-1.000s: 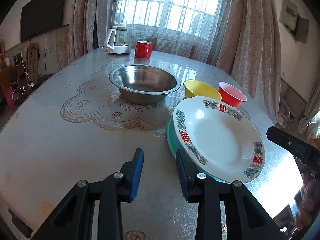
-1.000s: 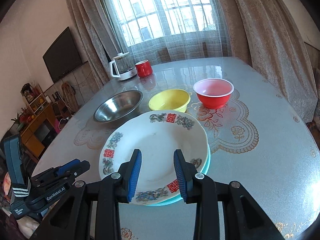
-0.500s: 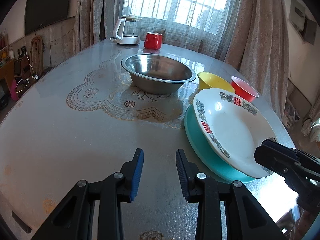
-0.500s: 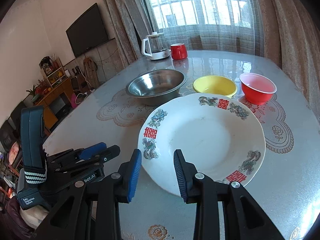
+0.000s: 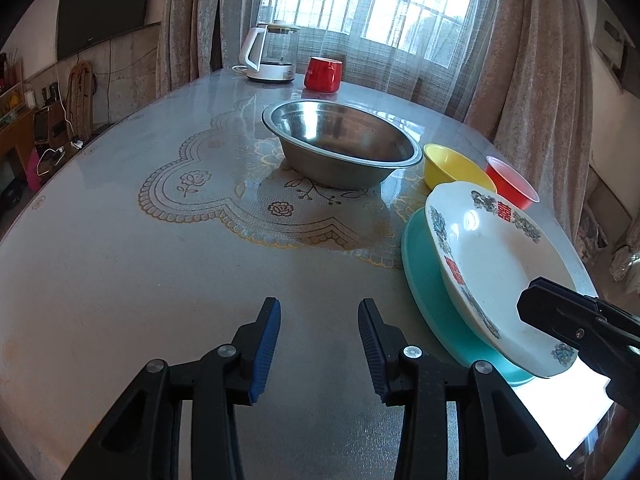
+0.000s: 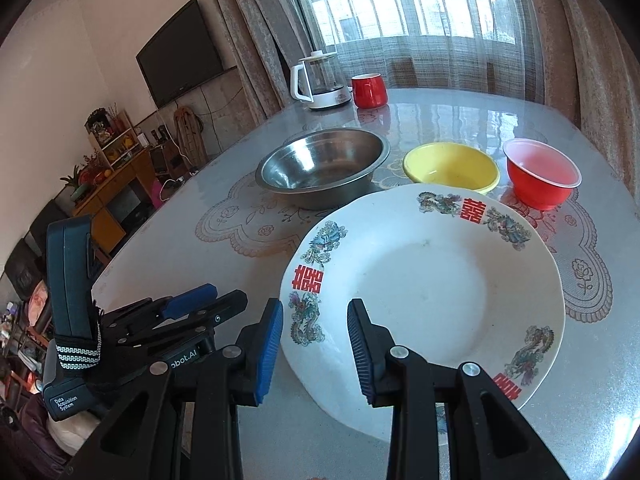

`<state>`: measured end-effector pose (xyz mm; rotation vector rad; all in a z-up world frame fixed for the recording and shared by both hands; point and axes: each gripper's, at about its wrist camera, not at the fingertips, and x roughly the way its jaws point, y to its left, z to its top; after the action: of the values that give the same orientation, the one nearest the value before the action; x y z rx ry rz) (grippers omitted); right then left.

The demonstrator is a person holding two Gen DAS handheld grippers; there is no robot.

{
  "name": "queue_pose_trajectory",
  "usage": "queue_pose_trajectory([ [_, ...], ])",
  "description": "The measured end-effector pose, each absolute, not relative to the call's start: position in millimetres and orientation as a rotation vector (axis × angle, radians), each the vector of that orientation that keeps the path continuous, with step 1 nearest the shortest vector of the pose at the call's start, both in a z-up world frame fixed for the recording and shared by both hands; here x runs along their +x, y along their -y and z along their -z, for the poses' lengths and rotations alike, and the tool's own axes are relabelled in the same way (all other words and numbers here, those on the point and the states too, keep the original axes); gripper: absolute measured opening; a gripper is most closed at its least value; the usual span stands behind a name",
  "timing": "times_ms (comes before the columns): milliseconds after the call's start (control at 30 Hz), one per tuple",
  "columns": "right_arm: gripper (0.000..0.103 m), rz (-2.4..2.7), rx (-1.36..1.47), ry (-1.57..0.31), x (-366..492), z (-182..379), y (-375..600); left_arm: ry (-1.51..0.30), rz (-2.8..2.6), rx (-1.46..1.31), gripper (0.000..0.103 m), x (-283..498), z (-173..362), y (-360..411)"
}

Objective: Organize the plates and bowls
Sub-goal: 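Move the right tool toward the steel basin rim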

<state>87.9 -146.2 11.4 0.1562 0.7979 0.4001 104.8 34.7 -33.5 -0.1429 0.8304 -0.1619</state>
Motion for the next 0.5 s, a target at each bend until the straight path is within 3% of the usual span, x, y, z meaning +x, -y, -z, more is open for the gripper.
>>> queue_pose_trajectory([
  [433,0.034,-0.441,0.256,-0.825,121.0,-22.5,151.8,-0.812,0.193,-0.255,0.068,130.3,18.8,-59.1],
  [500,0.034,-0.442,0.287,-0.827,130.9,-25.8,153.7,-0.831,0.204,-0.275,0.069,138.2,16.0,-62.5],
])
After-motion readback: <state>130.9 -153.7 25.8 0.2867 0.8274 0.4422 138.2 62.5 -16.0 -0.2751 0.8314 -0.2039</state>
